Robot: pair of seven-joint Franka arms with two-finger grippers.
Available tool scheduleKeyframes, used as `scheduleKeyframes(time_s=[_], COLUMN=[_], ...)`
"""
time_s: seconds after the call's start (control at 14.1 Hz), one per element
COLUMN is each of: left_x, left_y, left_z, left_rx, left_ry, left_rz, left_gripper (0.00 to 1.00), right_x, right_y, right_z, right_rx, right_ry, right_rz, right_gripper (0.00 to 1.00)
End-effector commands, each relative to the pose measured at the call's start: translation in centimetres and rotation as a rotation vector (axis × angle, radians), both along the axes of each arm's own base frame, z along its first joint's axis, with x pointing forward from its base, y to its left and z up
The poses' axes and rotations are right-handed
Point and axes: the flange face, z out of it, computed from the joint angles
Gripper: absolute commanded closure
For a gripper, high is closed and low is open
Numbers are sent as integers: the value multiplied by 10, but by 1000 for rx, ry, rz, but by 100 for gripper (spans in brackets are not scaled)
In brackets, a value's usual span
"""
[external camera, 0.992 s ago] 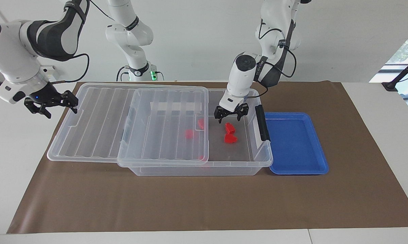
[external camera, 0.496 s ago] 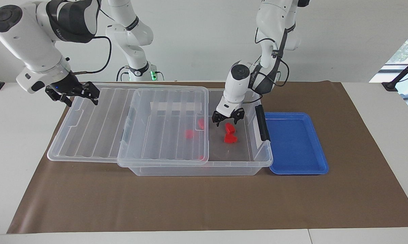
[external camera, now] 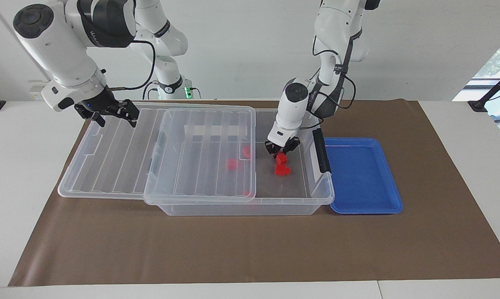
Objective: Place red block in blue tray from box
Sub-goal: 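Grasp a red block with the left gripper while the right gripper returns, then lift the red block out and carry it over the blue tray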
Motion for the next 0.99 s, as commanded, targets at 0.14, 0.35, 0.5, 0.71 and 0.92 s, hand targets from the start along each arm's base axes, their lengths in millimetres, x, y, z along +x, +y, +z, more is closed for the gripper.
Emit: scheduleKeyframes(time_s=[0.14, 0.35, 0.5, 0.71, 0.92], left_x=[-8, -12, -11, -1, 18], left_y=[9, 12, 15, 52, 100], left_z=[57, 109, 139, 183, 193], left_rx=[15, 19, 22, -7, 6], left_ry=[-10, -7, -2, -50, -48], left_rz=[39, 32, 29, 56, 1], left_gripper=[100, 100, 100, 100, 100], right_x=[4, 5, 6, 5, 0], right_y=[3, 5, -2, -24, -74], right_z=[8, 8, 8, 6, 7], right_rx=[-35, -40, -76, -118, -109], right_ry=[-41, -49, -56, -49, -42], right_rz=[0, 10, 13, 0, 79], right_gripper=[0, 0, 0, 0, 66])
